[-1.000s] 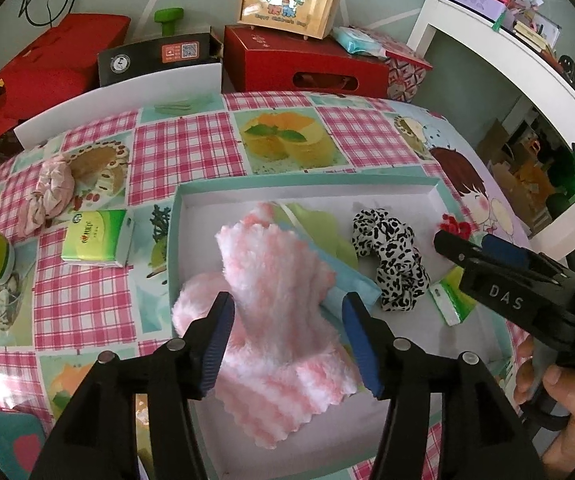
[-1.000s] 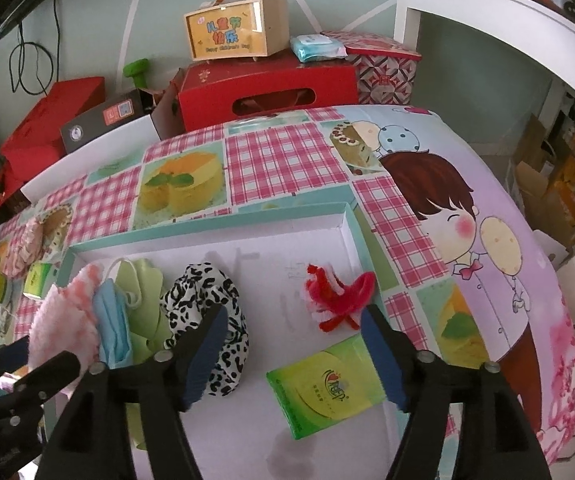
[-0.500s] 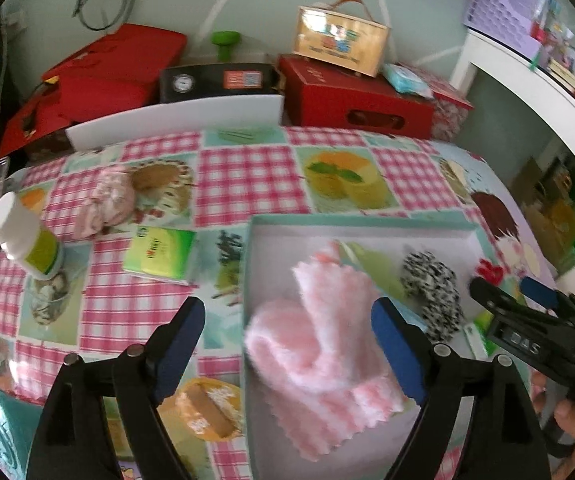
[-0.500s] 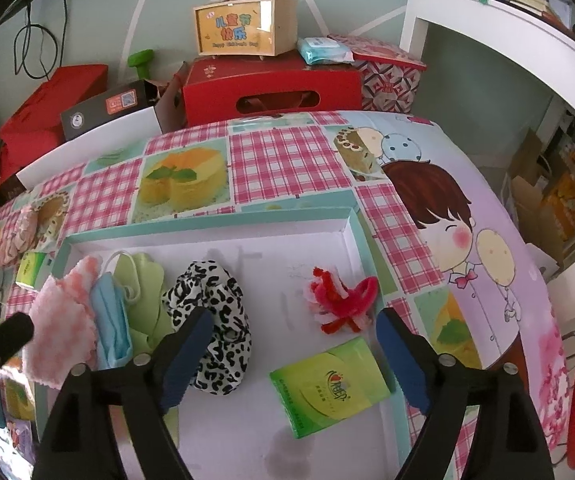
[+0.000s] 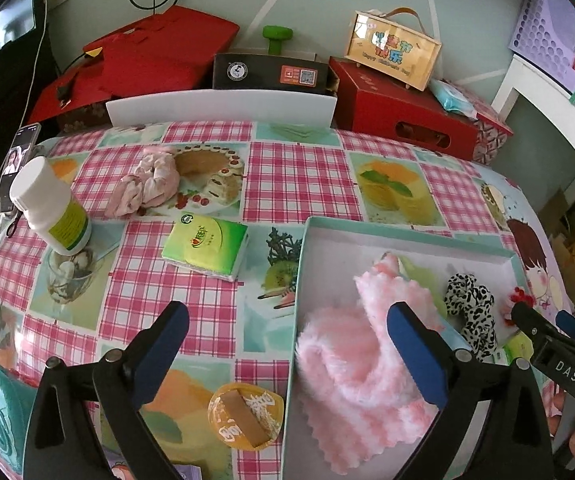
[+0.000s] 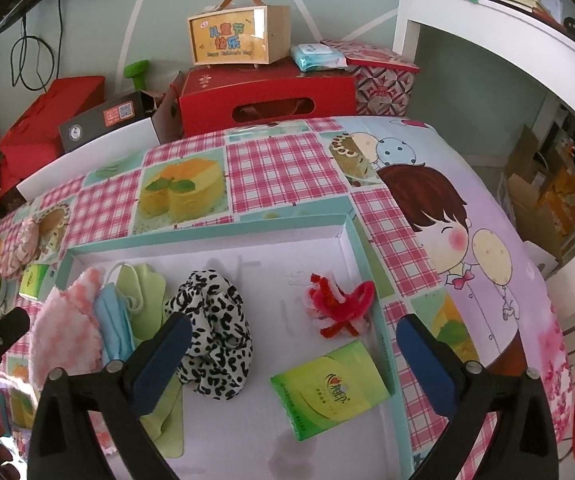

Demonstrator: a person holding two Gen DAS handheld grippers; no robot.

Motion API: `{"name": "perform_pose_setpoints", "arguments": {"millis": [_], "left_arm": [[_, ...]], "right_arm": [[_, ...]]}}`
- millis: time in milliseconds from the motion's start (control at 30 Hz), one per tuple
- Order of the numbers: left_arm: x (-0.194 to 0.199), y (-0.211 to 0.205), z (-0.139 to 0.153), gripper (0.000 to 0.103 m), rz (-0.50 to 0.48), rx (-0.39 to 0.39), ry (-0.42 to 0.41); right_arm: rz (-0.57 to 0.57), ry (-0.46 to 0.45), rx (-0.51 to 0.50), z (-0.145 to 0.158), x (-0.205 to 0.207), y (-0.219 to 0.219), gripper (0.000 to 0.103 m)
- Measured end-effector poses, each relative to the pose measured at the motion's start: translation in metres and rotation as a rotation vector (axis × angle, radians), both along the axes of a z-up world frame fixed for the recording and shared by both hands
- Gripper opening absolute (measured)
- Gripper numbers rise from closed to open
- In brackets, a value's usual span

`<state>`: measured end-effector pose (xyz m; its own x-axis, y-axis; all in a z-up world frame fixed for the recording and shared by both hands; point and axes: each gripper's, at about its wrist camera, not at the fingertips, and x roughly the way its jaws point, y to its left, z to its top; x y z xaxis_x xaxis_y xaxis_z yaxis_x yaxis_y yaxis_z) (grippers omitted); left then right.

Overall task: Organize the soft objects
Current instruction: 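Open the left tool to drop the towel while the right releases the bow clip, then withdraw both tools from the tray toward the pink floral scrunchie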

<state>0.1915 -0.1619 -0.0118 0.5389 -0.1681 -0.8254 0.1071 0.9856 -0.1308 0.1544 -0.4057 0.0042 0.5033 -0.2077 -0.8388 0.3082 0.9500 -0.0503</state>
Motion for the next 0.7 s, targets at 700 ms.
{"name": "perform_pose_setpoints", "arguments": {"millis": [700], "left_arm": [[0.002,0.028,0.011,0.099,-0.013,-0.075,-0.036]], "right_arm": [[0.083,0.001,-0.003,0.014,0.005,0.046,0.103]]}}
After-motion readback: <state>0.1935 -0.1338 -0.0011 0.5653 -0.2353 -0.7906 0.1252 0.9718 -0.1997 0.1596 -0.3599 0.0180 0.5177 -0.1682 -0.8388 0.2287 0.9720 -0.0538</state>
